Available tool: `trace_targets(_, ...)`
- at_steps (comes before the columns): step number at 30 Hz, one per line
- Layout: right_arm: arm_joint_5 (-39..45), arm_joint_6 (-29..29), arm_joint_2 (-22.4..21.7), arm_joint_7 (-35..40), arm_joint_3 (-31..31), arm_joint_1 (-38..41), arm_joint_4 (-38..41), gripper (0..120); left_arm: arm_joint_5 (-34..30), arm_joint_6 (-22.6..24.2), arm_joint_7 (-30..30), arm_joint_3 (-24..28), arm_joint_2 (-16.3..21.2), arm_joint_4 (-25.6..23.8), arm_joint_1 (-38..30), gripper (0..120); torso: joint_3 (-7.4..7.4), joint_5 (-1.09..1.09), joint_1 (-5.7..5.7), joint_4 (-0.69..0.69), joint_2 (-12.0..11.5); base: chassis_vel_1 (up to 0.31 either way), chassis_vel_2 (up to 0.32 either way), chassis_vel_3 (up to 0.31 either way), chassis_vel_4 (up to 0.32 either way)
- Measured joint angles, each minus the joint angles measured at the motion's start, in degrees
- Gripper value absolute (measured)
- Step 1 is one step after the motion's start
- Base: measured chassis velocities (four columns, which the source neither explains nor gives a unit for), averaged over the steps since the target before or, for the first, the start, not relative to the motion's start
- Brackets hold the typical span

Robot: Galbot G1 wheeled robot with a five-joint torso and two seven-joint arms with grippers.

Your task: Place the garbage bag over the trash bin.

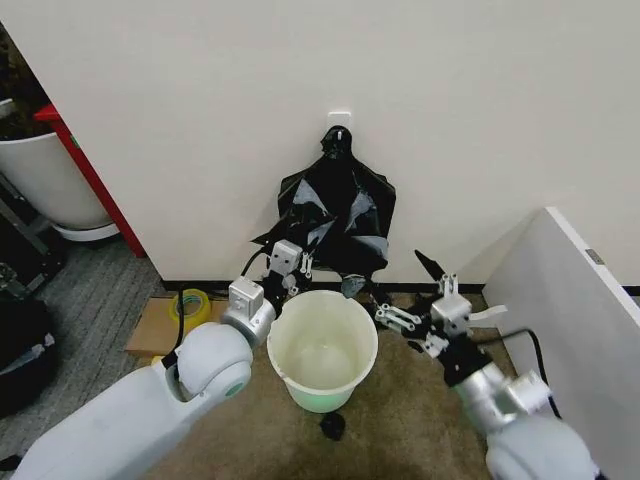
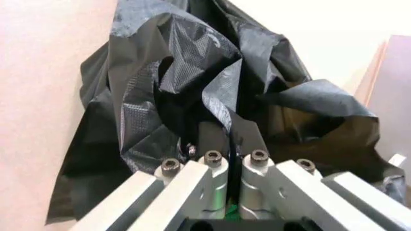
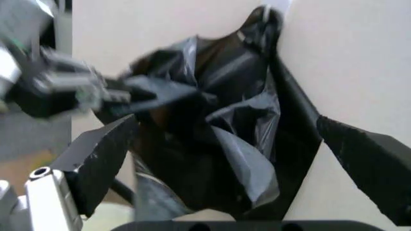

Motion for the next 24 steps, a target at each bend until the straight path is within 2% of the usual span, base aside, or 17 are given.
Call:
trace_targets(5,2.39,-7.84,-5.76,-0.12,-5.69,11.93,-3.34,100,0.22,0.00,0.01,-1.14,-0.33,-0.05,1.22,0,0.00,-0.01,0.00,-0.02,0.00,0.000,0.000,0.000,0.000)
trace_targets(6,2.39,-7.84,-5.76,-0.12,-5.69,11.93,-3.34,100,0.22,0.00,0.01,-1.14,-0.33,-0.05,1.22,0,0.00,-0.01,0.00,-0.02,0.00,0.000,0.000,0.000,0.000)
trace_targets(11,4.93,-12.99,-6.64,0.00,-14.15,23.65,-7.61,100,0.43,-0.09,0.20,-2.25,-0.44,-0.30,2.58,0,0.00,-0.01,0.00,-0.01,0.00,0.000,0.000,0.000,0.000)
trace_targets(15,4.82,-14.50,-6.43,0.26,-18.93,29.16,-9.62,100,0.44,-0.20,0.21,-2.76,-0.27,-0.35,2.76,0,0.01,-0.01,0.01,0.00,0.00,0.000,0.000,0.000,0.000)
trace_targets(20,4.91,-16.22,-6.18,1.49,-22.88,33.31,-11.91,85,0.52,-0.26,0.24,-3.18,-0.03,-0.84,3.71,0,0.00,-0.02,0.00,-0.01,0.00,0.000,0.000,0.000,0.000)
trace_targets(24,5.74,-19.10,-6.09,4.28,-24.47,35.02,-12.76,67,0.03,-0.16,0.32,-3.44,0.88,-1.84,4.49,0,0.00,-0.02,0.00,-0.01,0.00,0.000,0.000,0.000,0.000)
